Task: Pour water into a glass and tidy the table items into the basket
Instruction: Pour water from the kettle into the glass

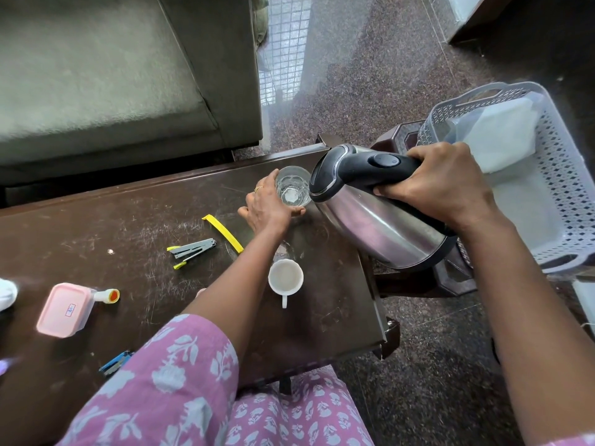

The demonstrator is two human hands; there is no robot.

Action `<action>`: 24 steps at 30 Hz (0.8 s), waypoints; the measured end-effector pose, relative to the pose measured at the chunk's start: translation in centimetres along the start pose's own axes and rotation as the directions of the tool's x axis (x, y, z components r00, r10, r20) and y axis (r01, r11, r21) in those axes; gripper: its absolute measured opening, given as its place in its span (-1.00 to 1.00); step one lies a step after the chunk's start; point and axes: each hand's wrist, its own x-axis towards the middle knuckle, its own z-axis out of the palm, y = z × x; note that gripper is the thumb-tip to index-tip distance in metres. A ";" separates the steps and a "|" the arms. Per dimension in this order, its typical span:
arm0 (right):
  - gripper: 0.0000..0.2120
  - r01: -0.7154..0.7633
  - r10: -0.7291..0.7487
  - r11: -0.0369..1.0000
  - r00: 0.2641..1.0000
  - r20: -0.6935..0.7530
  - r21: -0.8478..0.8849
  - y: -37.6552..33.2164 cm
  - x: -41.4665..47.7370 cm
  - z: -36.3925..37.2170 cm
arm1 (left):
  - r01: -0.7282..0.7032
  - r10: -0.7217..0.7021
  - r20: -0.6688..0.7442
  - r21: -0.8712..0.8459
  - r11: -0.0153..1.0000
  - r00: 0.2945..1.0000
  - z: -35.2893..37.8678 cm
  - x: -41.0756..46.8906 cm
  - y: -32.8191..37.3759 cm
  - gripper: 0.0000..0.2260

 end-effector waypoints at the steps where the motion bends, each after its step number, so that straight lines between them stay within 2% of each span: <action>1: -0.60 -0.005 0.005 1.000 1.000 0.005 0.001 0.0 0.0 0.0 | 0.002 -0.002 0.000 0.000 1.000 1.000 0.0 0.0 0.0 -0.16; 24: -0.59 -0.030 0.030 0.999 0.998 0.047 0.013 -0.3 0.0 0.4 | 0.040 -0.040 0.031 0.010 0.999 0.999 -0.4 -0.1 0.3 -0.15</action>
